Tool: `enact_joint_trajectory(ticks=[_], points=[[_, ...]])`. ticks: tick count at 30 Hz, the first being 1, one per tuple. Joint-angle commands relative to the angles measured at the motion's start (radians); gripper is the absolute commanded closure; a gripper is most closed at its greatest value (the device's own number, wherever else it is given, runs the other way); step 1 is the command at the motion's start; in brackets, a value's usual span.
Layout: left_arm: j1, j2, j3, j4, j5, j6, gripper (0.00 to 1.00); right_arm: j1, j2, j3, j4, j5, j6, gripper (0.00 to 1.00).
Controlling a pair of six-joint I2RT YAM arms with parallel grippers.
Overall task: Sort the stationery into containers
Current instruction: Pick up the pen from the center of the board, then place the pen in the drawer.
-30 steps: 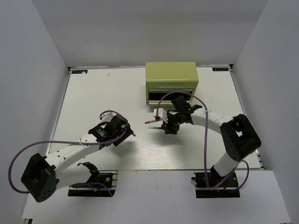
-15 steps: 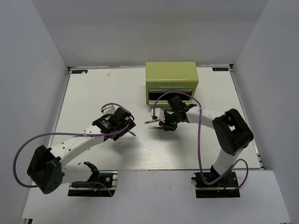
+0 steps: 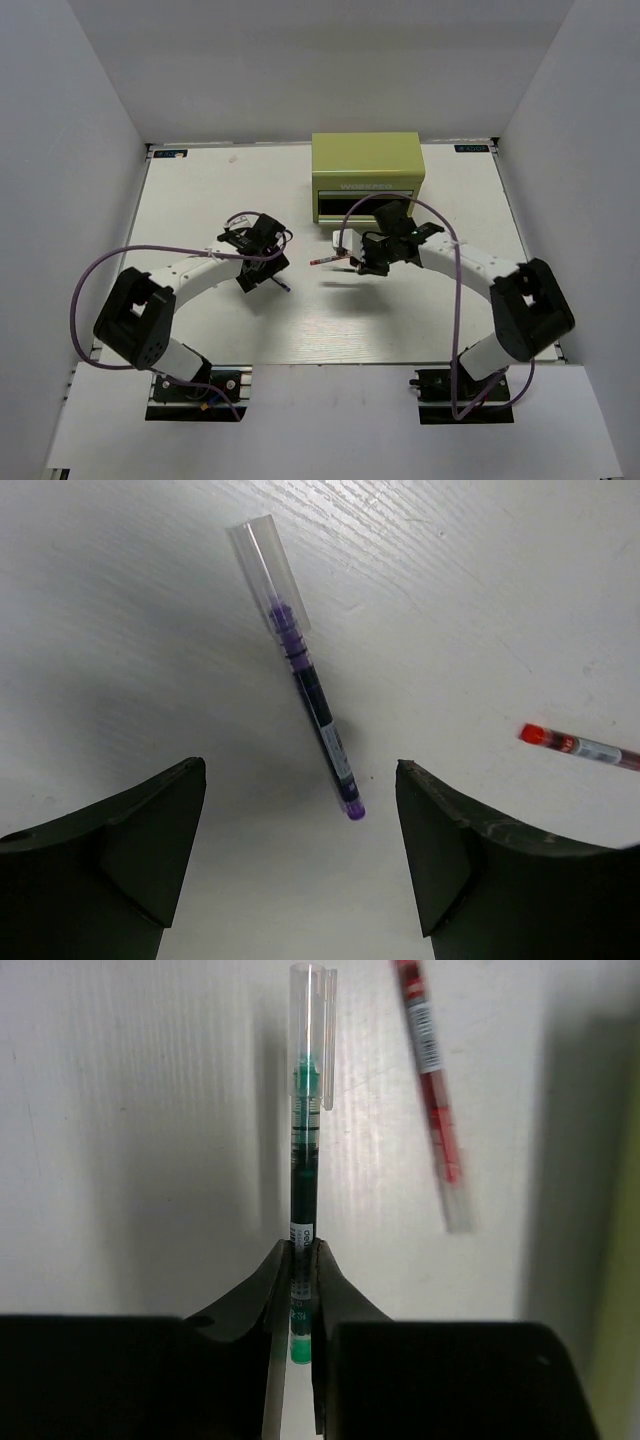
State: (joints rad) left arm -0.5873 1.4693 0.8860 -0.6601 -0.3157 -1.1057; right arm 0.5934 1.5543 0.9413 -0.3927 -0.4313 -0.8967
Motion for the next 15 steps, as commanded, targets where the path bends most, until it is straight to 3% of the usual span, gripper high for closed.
enact_joint_trajectory(ticks=[1,5,15], points=[[0.018,0.032,0.045,-0.009,0.017,0.032,0.14,-0.027,-0.105,0.063,-0.002,-0.014,-0.001,1.0],[0.027,0.046,0.054,0.01,0.026,0.041,0.14,-0.064,-0.126,0.137,0.069,0.069,0.024,1.0],[0.037,0.075,0.073,0.028,0.055,0.05,0.14,-0.144,0.042,0.392,0.061,0.167,-0.097,1.0]])
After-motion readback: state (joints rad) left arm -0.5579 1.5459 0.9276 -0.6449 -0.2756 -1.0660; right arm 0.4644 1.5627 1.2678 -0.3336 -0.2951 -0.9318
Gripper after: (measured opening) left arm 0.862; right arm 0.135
